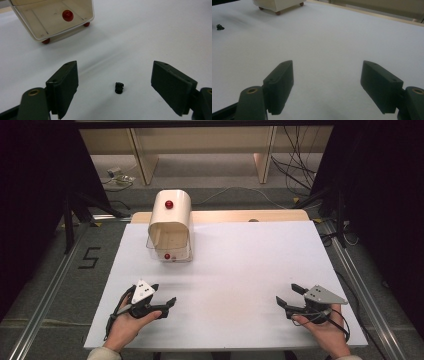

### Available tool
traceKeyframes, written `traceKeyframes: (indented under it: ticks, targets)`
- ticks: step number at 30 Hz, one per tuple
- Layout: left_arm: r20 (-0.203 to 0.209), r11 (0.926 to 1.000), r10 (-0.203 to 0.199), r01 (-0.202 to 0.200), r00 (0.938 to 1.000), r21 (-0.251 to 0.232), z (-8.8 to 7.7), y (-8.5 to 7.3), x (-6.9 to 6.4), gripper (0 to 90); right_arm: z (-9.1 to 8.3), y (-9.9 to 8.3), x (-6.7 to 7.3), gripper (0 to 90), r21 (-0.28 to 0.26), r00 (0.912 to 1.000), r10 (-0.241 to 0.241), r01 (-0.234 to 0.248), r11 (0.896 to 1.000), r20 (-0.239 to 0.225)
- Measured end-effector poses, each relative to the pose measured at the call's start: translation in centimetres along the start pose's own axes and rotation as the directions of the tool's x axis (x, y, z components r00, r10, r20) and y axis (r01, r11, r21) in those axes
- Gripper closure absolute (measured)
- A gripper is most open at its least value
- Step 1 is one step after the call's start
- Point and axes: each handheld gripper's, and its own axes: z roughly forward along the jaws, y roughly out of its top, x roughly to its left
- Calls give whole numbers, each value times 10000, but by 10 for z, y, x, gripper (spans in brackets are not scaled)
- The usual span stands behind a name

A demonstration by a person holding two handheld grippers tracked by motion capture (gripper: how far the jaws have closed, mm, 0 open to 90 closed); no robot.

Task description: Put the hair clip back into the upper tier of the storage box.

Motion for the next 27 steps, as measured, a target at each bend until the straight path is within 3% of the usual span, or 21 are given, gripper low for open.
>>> traceKeyframes:
  ticks: [6, 9, 12, 15, 19, 27]
  targets:
    - [-301, 9996, -54, 62, 9995, 274, 1, -1, 4, 248, 1, -1, -1, 274, 67, 10000, 28, -28, 10000, -61]
    - [-483, 9985, -285, 307, 9984, 445, 3, -2, 7, 300, 2, -1, -1, 275, 43, 9999, -21, 22, 10000, -120]
    - [-518, 9954, -761, 789, 9958, 538, 7, -3, 11, 364, 3, 0, 0, 275, 102, 9998, -64, 66, 9999, -172]
    - [-336, 9930, -915, 937, 9952, 725, 12, -3, 11, 426, 4, 0, 1, 275, 170, 9999, -31, 34, 9998, -170]
    - [3, 9912, -757, 753, 9971, 1088, 20, -2, 5, 462, 6, 0, 1, 276, 144, 9997, -123, 126, 9998, -211]
    - [282, 9860, -325, 274, 9991, 1643, 35, -5, -2, 549, 6, 0, 1, 276, 119, 9996, -145, 148, 9998, -262]
